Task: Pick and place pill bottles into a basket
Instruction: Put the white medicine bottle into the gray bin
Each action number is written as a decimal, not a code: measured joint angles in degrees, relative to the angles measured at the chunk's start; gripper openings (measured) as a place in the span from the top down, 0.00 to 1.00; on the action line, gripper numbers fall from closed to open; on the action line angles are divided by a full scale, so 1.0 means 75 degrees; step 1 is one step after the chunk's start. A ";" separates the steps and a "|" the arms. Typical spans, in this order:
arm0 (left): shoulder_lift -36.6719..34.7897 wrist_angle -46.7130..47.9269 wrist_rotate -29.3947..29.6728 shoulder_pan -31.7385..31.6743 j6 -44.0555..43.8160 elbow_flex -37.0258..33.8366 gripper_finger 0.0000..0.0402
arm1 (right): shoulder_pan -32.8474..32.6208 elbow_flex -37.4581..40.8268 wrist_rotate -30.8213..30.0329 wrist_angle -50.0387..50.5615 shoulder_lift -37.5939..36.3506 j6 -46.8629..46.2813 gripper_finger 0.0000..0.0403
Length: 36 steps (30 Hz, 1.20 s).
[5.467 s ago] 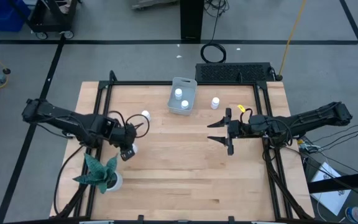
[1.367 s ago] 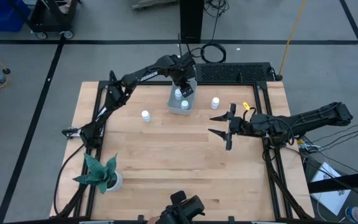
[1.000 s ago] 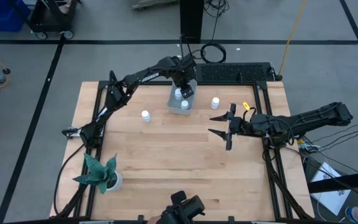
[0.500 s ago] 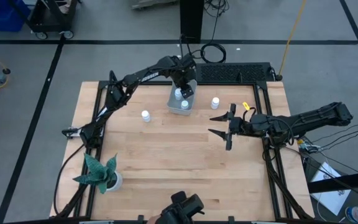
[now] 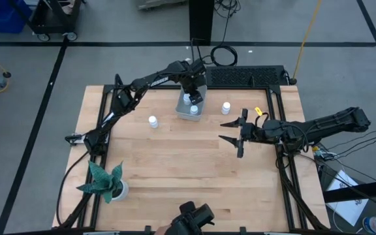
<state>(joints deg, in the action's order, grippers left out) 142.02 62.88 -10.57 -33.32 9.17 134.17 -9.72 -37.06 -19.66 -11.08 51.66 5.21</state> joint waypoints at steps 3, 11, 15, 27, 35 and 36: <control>0.0000 0.0005 0.0011 0.0003 -0.0015 0.0000 0.51 | 0.0000 0.0000 0.0000 0.0002 0.0000 0.0000 0.51; 0.0000 -0.0004 0.0052 0.0077 -0.0004 -0.0012 0.39 | 0.0000 0.0000 0.0000 0.0028 0.0000 -0.0003 0.51; 0.0000 -0.0001 0.0220 0.0120 -0.0003 -0.0012 0.38 | 0.0000 0.0000 0.0000 0.0030 0.0000 -0.0003 0.51; -0.0498 0.0222 0.0610 0.0166 0.0198 -0.0006 0.38 | 0.0000 0.0000 0.0001 0.0030 0.0000 -0.0006 0.51; -0.1802 0.0346 0.0771 0.0220 0.0379 -0.0006 0.38 | 0.0000 0.0000 0.0000 0.0160 0.0000 -0.0039 0.51; -0.2005 0.0427 0.0708 0.0232 0.0463 -0.0003 0.38 | 0.0000 0.0000 0.0000 0.0188 0.0003 -0.0073 0.51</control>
<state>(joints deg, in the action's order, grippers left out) 126.98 66.08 -5.26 -31.58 12.64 134.15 -9.72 -37.06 -19.66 -9.67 51.68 4.66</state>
